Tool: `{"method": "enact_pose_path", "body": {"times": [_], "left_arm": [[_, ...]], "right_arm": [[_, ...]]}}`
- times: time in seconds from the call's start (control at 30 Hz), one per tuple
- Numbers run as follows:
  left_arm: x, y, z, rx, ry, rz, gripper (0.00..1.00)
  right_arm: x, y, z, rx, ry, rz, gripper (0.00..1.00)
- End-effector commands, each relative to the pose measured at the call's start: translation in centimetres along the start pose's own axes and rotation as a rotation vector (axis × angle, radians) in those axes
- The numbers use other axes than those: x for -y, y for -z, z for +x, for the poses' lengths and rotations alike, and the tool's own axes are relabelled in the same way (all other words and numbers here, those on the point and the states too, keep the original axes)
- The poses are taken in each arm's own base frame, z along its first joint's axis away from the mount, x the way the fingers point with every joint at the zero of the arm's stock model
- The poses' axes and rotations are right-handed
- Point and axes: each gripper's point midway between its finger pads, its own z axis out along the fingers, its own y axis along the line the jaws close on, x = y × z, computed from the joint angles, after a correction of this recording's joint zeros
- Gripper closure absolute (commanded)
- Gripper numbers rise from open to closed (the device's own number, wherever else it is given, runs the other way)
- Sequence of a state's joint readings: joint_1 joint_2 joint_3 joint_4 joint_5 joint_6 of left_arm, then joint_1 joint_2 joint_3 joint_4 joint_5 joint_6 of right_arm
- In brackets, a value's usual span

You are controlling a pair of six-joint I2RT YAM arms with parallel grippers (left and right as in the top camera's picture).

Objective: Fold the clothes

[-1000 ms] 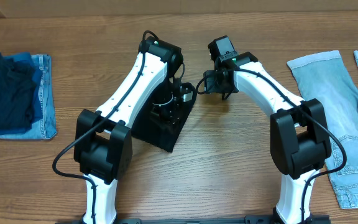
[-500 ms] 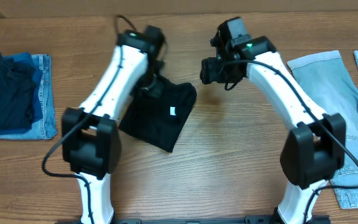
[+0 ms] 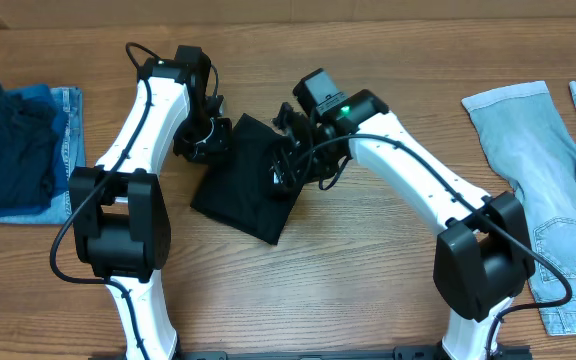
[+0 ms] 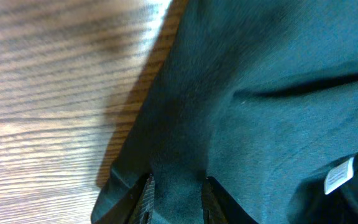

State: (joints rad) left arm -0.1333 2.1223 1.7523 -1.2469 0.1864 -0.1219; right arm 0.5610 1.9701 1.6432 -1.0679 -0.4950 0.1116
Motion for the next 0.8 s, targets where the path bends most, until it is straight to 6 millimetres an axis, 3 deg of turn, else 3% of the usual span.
{"method": "enact_pose_path", "body": {"times": [0.0,0.13,0.47,0.53,0.7,0.77], "left_arm": [[0.4,0.3,0.8,-0.001,-0.016,0.017,0.70],[0.4,0.1,0.9,-0.006,-0.018,0.017,0.70],[0.4,0.1,1.0,-0.007,-0.017,0.017,0.67],[0.4,0.1,1.0,-0.007,-0.017,0.017,0.67],[0.4,0.1,1.0,-0.007,-0.025,0.017,0.67],[0.4,0.1,0.9,-0.006,-0.025,0.016,0.65]], "right_arm": [[-2.5,-0.8,1.1,-0.028,0.057,-0.031,0.34],[-3.4,-2.1,1.9,-0.053,0.085,-0.034,0.34],[-0.6,-6.8,2.4,-0.117,0.048,-0.017,0.35],[-0.2,-7.2,3.1,-0.150,0.029,-0.009,0.40],[0.3,-6.7,4.8,-0.216,-0.052,0.012,0.75],[1.0,-6.6,4.7,-0.212,-0.118,0.039,0.76]]}}
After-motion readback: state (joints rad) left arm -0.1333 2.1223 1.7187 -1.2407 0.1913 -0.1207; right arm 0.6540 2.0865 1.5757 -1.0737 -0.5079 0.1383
